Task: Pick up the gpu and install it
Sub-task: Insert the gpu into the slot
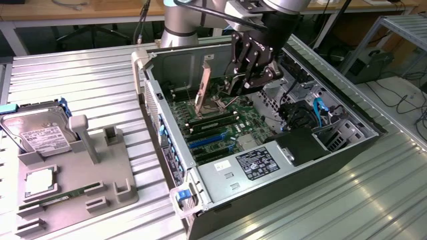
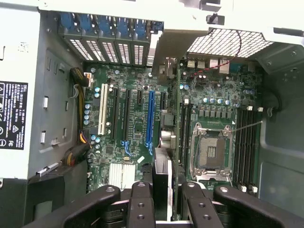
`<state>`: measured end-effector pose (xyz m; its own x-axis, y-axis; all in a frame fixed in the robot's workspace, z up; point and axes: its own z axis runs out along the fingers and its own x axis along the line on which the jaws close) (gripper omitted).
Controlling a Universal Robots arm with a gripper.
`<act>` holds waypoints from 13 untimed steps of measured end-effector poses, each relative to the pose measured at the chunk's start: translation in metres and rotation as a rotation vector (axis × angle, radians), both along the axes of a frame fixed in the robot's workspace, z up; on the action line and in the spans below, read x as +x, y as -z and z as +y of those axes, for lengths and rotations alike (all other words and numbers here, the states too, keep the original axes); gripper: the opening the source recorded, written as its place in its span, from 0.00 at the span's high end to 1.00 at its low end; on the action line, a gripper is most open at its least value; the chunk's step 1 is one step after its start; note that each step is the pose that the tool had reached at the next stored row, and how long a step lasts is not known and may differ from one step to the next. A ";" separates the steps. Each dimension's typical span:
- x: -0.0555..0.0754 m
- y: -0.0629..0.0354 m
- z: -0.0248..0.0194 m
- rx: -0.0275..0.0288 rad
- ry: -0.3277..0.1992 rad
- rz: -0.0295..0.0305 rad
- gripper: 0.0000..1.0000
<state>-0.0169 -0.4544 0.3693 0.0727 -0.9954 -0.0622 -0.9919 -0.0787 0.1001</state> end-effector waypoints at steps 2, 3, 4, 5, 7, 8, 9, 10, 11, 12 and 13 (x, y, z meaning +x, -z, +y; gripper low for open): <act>0.000 0.0029 0.0000 0.0004 0.000 0.0008 0.72; 0.000 0.0041 0.0000 0.0003 0.000 0.0011 0.72; 0.000 0.0056 0.0000 0.0003 0.000 0.0014 0.72; 0.000 0.0074 0.0001 0.0003 0.000 0.0017 0.72; 0.000 0.0111 0.0001 0.0004 0.000 0.0024 0.72; 0.000 0.0130 0.0001 0.0004 0.001 0.0025 0.72; 0.000 0.0143 0.0002 0.0005 0.002 0.0026 0.72; -0.001 0.0154 0.0002 0.0005 0.004 0.0029 0.72; -0.002 0.0161 0.0003 0.0004 0.004 0.0036 0.72; -0.002 0.0169 0.0003 0.0004 0.004 0.0038 0.72; -0.002 0.0180 0.0003 0.0003 0.004 0.0041 0.72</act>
<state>-0.0190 -0.4541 0.3513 0.0684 -0.9957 -0.0628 -0.9918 -0.0747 0.1041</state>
